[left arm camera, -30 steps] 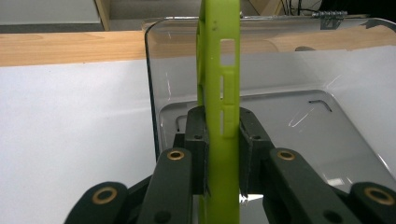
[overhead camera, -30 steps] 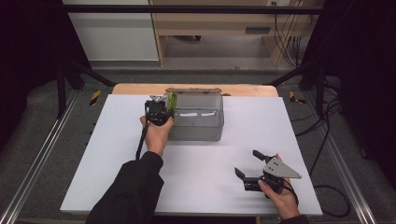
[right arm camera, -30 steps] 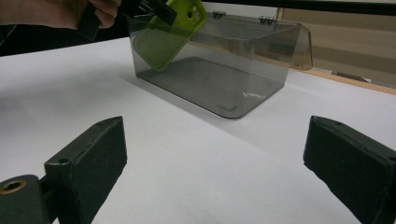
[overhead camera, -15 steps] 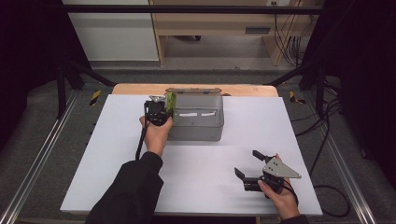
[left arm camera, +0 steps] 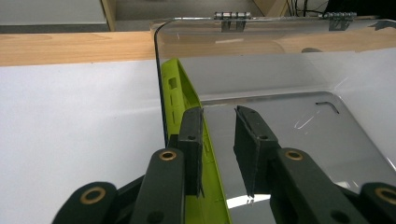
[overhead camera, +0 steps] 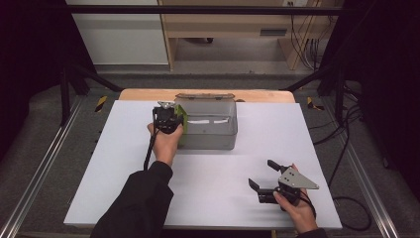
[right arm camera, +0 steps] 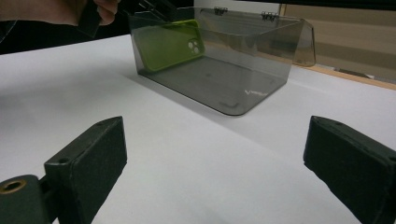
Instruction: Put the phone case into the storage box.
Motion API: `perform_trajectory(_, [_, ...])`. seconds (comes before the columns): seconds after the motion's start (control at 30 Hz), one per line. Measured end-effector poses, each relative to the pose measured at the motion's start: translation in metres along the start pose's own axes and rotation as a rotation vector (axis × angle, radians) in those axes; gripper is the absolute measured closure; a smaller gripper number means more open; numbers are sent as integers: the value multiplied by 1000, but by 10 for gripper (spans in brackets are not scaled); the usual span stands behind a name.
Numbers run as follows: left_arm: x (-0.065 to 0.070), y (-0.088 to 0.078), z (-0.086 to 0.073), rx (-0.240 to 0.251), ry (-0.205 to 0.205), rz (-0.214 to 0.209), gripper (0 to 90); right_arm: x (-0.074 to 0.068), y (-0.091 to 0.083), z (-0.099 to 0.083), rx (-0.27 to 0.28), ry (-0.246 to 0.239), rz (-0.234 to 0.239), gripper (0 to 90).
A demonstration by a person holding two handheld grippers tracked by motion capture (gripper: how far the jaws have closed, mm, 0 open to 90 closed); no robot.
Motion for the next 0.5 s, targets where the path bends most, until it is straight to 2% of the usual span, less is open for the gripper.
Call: perform_trajectory(0.5, [4, -1, -1, 32, 17, -30, 721, 0, 0, 0, -1, 2, -1, 64])
Point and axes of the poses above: each handheld gripper's, and its own axes: y roughly forward along the jaws, z roughly out of its top, x roughly to its right, the point moved 1 cm from there along y, roughly forward along the jaws, and after that the axes turned 12 degrees about y, right-handed, at the moved point
